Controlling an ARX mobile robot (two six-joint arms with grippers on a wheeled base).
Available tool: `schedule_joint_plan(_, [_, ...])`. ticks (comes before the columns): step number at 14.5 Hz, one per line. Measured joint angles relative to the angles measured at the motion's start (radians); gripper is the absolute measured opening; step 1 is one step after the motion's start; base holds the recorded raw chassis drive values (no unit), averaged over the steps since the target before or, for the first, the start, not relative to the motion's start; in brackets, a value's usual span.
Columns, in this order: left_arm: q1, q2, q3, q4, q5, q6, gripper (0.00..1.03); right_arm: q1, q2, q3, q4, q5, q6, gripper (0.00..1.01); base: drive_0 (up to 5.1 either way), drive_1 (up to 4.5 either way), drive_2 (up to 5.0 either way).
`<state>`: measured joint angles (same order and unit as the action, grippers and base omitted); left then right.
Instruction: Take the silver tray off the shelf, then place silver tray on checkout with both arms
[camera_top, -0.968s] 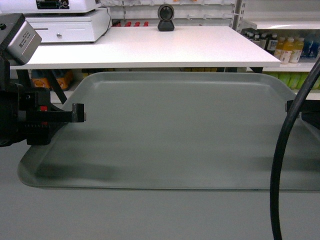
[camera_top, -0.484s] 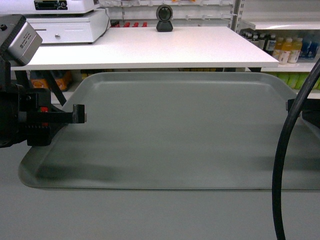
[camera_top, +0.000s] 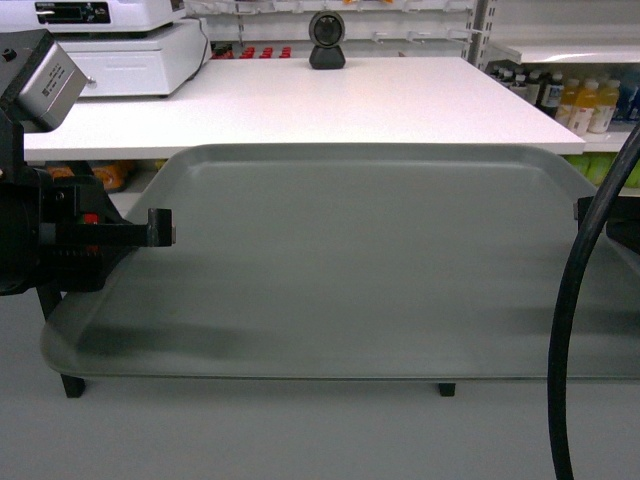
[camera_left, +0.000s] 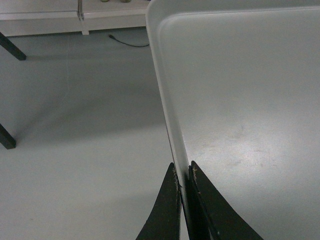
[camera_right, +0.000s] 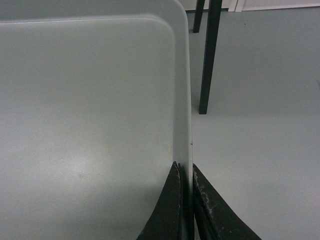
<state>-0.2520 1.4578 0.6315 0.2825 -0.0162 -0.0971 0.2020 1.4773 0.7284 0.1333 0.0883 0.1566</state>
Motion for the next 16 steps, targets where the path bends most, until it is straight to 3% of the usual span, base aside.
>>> schedule_joint_plan(16, [0.000, 0.000, 0.000, 0.001, -0.001, 0.000, 0.03, 0.000, -0.001, 0.001, 0.000, 0.002, 0.000, 0.03, 0.1, 4.39, -4.2])
